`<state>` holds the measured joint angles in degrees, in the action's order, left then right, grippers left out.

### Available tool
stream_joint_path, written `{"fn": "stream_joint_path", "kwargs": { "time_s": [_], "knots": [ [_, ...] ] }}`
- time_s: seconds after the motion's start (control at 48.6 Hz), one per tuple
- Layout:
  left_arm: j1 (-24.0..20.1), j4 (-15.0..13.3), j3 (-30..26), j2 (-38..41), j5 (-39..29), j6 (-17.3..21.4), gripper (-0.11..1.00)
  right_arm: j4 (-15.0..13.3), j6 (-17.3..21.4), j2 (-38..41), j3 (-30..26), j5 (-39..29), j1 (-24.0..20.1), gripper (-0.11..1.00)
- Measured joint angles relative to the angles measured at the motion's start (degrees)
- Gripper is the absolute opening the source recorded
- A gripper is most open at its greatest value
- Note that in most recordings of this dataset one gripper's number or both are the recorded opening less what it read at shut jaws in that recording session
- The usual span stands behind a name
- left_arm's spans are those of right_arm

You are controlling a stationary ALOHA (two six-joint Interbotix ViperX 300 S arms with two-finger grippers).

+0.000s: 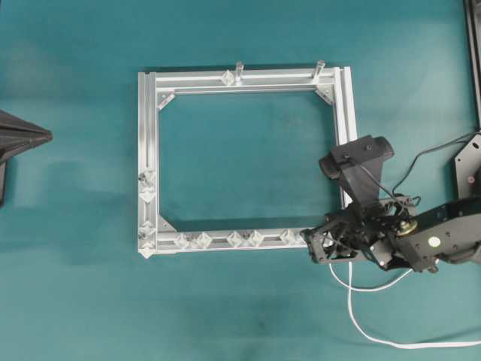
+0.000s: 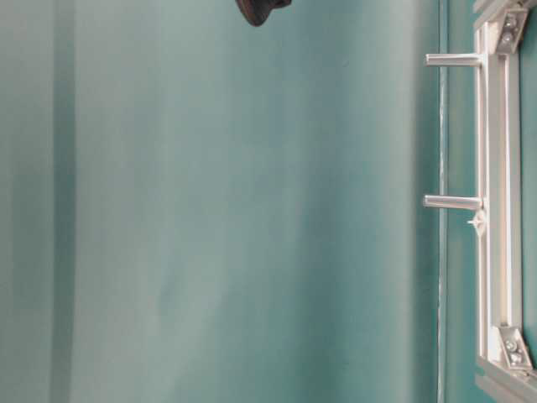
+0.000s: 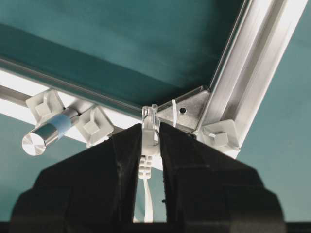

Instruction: Move the cable alternately left and right between 8 closely spaced pins so it hooks onto each one.

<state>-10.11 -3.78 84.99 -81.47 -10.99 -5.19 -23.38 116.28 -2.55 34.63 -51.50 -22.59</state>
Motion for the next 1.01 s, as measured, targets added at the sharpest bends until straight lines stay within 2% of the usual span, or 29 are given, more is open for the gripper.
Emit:
{"fn": "stream_joint_path", "kwargs": {
  "time_s": [0.72,1.008],
  "knots": [
    [0.0,0.0,0.0,0.1,0.0,0.0,0.0,-0.2,-0.2,0.0,0.0,0.0,0.9,0.15],
    [0.0,0.0,0.0,0.0,0.0,0.0,0.0,-3.3,-2.8,0.0,0.0,0.0,4.9,0.15]
  ]
}}
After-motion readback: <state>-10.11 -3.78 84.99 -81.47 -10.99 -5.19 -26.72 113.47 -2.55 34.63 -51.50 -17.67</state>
